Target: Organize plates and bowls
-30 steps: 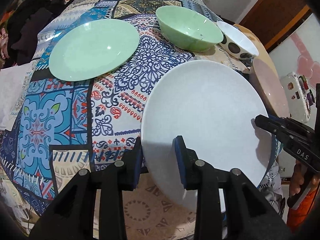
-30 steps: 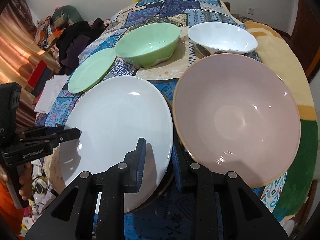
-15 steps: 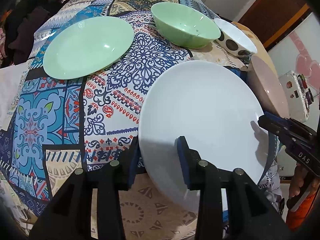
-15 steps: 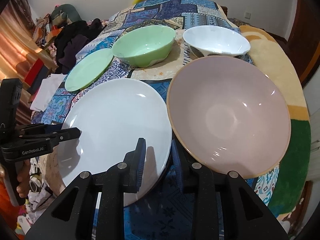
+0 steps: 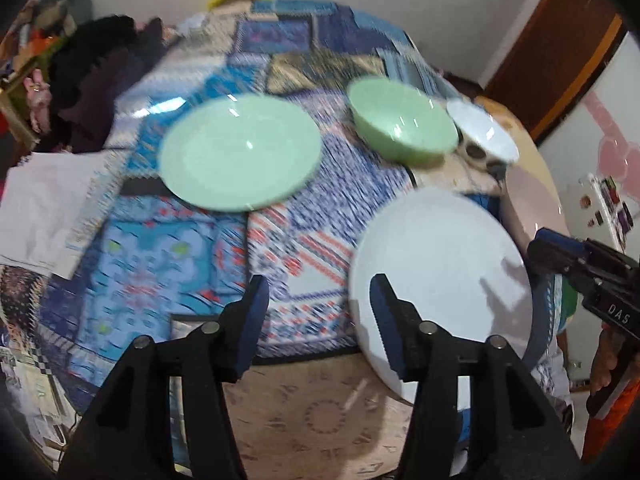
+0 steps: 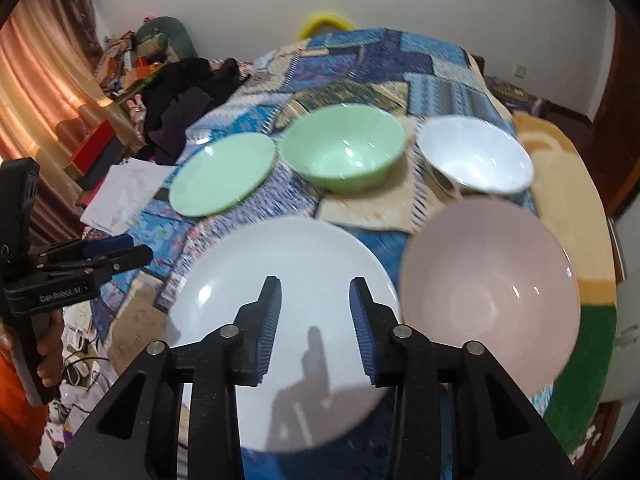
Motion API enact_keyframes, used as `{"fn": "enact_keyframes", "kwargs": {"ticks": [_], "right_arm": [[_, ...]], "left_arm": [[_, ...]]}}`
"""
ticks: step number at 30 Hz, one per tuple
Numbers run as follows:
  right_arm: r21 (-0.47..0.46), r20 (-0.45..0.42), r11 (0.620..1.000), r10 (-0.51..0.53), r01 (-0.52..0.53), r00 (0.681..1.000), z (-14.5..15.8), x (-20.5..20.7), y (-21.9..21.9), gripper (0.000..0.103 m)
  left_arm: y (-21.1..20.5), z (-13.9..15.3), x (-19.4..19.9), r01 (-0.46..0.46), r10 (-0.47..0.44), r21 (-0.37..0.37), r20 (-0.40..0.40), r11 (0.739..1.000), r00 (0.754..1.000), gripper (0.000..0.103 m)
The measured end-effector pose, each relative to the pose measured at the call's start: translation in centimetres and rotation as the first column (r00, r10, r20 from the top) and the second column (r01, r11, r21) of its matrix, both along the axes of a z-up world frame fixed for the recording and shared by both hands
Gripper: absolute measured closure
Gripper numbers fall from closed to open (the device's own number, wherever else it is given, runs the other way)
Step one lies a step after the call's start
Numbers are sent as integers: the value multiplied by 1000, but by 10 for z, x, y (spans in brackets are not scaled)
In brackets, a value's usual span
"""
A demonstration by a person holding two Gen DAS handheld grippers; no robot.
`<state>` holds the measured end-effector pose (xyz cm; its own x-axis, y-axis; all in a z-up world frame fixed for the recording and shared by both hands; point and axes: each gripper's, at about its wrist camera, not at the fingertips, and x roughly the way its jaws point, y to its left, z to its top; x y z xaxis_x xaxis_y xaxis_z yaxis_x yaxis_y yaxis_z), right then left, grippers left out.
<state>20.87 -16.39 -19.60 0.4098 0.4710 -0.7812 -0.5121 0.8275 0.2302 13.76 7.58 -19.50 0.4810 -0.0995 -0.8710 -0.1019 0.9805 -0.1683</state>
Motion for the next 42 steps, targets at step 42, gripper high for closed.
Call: {"fn": "enact_keyframes", "kwargs": {"ticks": [42], "right_arm": [[-110, -216, 987, 90, -115, 972, -77, 109, 177, 62]], "left_arm": [[162, -86, 138, -88, 87, -7, -105, 996, 991, 62]]}}
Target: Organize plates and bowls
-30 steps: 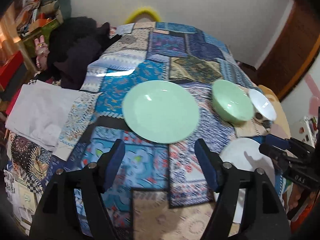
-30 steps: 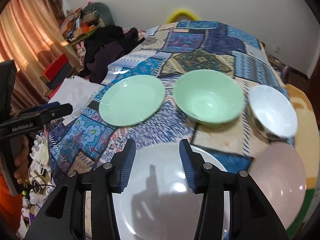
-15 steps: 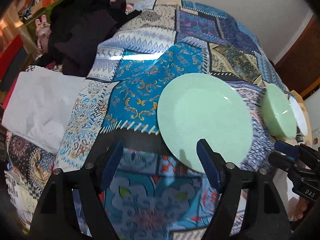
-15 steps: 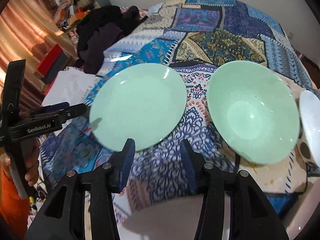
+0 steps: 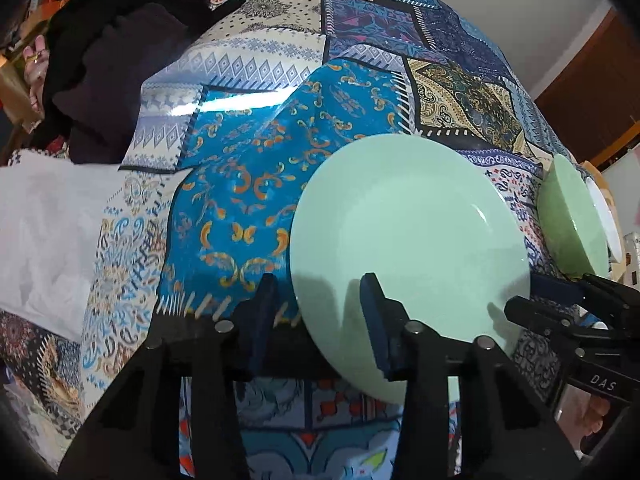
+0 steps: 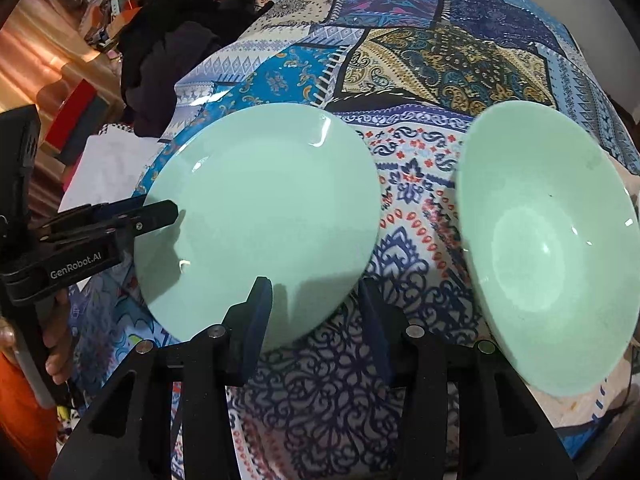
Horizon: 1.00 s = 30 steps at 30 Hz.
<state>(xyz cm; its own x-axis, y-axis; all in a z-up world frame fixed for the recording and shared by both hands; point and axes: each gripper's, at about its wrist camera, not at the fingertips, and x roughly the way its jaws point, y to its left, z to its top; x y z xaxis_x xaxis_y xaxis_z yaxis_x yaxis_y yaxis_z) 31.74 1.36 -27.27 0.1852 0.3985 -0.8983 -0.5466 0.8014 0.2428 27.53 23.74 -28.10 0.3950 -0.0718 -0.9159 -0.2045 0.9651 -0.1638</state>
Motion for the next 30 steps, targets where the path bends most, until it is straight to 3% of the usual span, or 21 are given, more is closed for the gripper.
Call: {"fn": "enact_keyframes", "kwargs": {"ticks": [2, 9, 23, 30], "right_arm": [[-21, 7, 1000, 4, -4, 1000, -2, 1, 5, 64], [7, -40, 1000, 11, -11, 999, -2, 3, -2, 73], [17, -41, 978, 211, -210, 977, 2, -50, 10, 78], [19, -61, 987, 161, -160, 985, -2, -28, 18, 78]], "left_arm": [[-1, -2, 4, 23, -23, -38, 3, 999, 1000, 62], [-5, 1, -8, 22, -22, 11, -5, 1000, 1000, 69], [-6, 13, -108, -35, 36, 25, -34, 999, 999, 69], [4, 12, -111, -68, 68, -16, -38, 998, 997, 69]]}}
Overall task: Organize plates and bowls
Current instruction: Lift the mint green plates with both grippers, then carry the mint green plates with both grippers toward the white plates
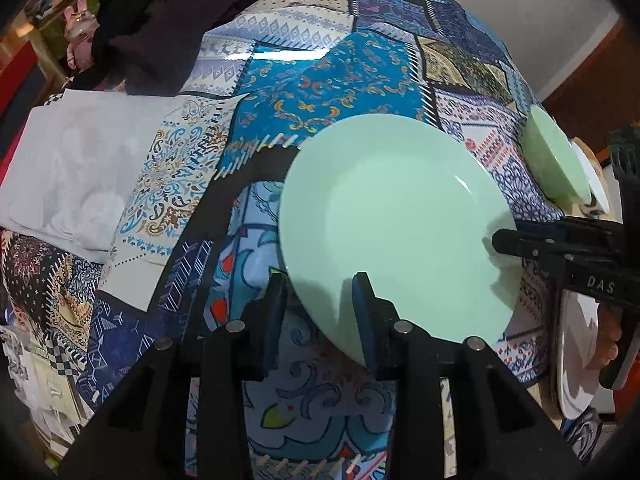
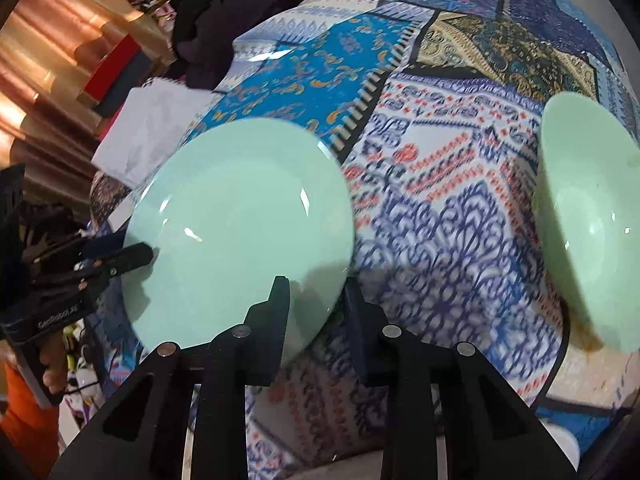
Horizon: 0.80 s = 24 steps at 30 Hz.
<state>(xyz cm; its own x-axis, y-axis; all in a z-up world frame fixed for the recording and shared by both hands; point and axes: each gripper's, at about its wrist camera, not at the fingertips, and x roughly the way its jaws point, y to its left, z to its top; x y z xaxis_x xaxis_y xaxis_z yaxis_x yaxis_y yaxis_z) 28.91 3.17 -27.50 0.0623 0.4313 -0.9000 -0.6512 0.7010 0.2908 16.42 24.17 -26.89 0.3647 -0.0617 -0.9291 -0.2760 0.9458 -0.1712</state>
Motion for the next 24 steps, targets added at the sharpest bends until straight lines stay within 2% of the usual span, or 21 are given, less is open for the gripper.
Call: {"fn": "enact_keyframes", "kwargs": {"ticks": [5, 11, 24], "right_arm": [[0, -24, 1000, -16, 16, 1000, -5, 16, 9, 79], [-20, 15, 1000, 3, -3, 1000, -6, 15, 26, 78], [30, 65, 999, -24, 22, 998, 14, 5, 11, 80]], "left_arm": [[6, -6, 12, 1, -1, -20, 2, 1000, 1000, 69], [6, -8, 20, 11, -11, -21, 22, 1000, 1000, 69], [2, 11, 8, -37, 40, -54, 56, 998, 998, 69]]}}
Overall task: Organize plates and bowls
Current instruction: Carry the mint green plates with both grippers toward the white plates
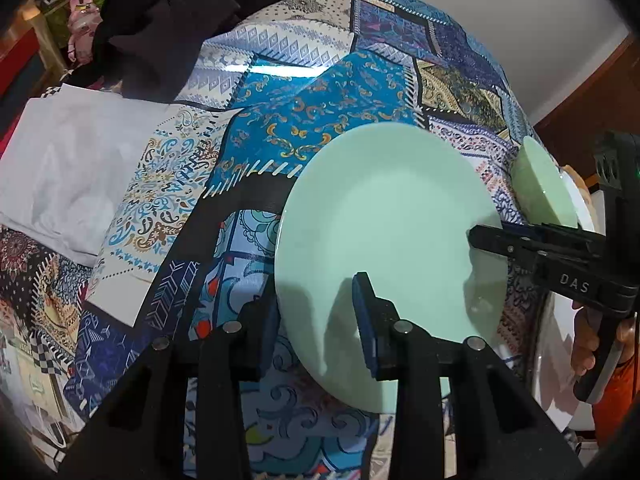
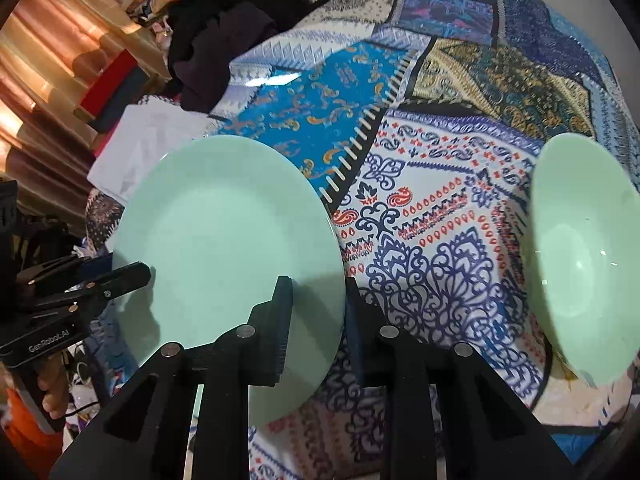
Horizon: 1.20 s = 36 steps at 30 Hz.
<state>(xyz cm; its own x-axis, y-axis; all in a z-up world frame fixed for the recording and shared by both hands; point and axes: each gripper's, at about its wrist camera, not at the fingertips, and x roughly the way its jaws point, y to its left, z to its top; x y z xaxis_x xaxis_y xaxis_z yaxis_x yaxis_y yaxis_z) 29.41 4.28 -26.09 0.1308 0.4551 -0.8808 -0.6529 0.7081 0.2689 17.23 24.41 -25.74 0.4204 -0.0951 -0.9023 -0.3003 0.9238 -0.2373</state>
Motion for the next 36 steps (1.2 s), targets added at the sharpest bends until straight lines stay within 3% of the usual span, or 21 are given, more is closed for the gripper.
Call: {"fn": "enact_keyframes", "kwargs": {"ticks": [6, 25, 36], "right_arm": [[30, 72, 1000, -7, 5, 997, 24, -12, -12, 80], [142, 167, 987, -93, 69, 982, 86, -48, -83, 80], [176, 200, 975, -172, 137, 965, 102, -69, -138, 80]], "left_arm": [[-8, 25, -10, -7, 7, 17, 48, 1000, 999, 69], [-68, 103, -45, 55, -68, 73, 180, 996, 981, 69], [-118, 124, -55, 133, -149, 88, 206, 987, 967, 69]]}}
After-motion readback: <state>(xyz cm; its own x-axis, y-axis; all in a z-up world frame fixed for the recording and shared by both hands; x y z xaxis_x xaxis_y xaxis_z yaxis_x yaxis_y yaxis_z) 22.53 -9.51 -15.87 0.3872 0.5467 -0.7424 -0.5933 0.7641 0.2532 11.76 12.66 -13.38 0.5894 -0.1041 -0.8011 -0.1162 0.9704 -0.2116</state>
